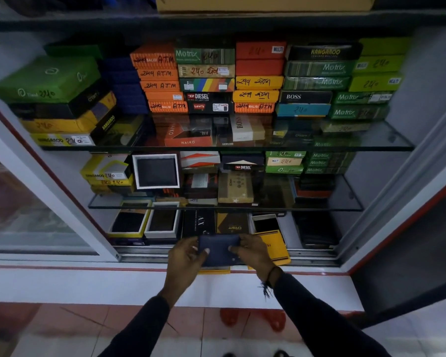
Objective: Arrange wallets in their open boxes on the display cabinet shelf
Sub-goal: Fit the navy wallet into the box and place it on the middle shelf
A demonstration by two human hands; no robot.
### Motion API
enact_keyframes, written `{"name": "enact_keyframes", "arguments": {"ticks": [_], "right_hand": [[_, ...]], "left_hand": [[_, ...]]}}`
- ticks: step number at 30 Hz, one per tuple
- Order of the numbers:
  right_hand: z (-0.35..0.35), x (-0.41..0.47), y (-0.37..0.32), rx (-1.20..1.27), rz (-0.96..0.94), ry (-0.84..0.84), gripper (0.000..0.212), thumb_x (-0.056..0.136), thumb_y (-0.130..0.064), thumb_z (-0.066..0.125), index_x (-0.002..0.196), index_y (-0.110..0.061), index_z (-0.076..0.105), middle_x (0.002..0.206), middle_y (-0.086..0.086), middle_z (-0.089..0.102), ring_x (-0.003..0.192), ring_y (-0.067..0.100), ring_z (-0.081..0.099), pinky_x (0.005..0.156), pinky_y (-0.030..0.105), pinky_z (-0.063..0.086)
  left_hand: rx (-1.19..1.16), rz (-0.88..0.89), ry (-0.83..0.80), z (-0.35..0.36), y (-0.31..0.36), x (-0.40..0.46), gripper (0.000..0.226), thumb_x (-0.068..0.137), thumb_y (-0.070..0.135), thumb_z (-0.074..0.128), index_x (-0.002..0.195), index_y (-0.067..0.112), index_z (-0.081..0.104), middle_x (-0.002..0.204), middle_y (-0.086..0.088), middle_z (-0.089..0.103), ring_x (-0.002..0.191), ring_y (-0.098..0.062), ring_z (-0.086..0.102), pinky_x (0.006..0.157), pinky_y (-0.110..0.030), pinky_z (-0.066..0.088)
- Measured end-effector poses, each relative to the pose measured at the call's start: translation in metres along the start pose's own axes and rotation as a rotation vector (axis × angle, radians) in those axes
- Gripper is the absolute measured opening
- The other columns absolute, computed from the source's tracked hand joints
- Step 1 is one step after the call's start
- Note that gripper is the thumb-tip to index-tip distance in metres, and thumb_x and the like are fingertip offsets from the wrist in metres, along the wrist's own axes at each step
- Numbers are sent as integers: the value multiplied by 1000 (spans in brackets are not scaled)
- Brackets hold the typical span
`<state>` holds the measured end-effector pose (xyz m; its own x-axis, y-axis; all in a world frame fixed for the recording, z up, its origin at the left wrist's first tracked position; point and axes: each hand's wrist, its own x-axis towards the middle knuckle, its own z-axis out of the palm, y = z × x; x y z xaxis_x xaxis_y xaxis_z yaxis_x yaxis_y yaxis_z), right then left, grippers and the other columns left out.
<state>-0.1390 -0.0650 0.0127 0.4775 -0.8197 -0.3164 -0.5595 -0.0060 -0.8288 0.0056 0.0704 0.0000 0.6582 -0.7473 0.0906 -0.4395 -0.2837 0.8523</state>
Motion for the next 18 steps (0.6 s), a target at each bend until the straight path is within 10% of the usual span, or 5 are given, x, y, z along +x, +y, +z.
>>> {"name": "enact_keyframes", "arguments": {"ticks": [6,15,18], "right_hand": [[28,22,4,-262,50,14,29,77,-25,76,104,-15,74,107,4,76,101,19,69,81,26,55],[37,23,-2,-220,53,35,28,72,-23,81,99,-15,75,103,2,75,99,17,69,57,11,42],[44,20,0,-277,63,34,22,68,-14,79,90,-14,73,97,4,76,95,21,71,68,24,57]], "left_hand": [[209,-226,-21,7,-18,20,30,79,20,83,56,12,64,54,3,63,53,-2,55,51,-14,35],[215,-226,74,12,-14,22,11,75,7,85,77,3,75,77,-8,75,71,-17,63,72,-25,49],[293,-232,71,13,-21,24,12,70,2,85,73,3,73,73,-9,74,66,-17,62,62,-21,43]]}}
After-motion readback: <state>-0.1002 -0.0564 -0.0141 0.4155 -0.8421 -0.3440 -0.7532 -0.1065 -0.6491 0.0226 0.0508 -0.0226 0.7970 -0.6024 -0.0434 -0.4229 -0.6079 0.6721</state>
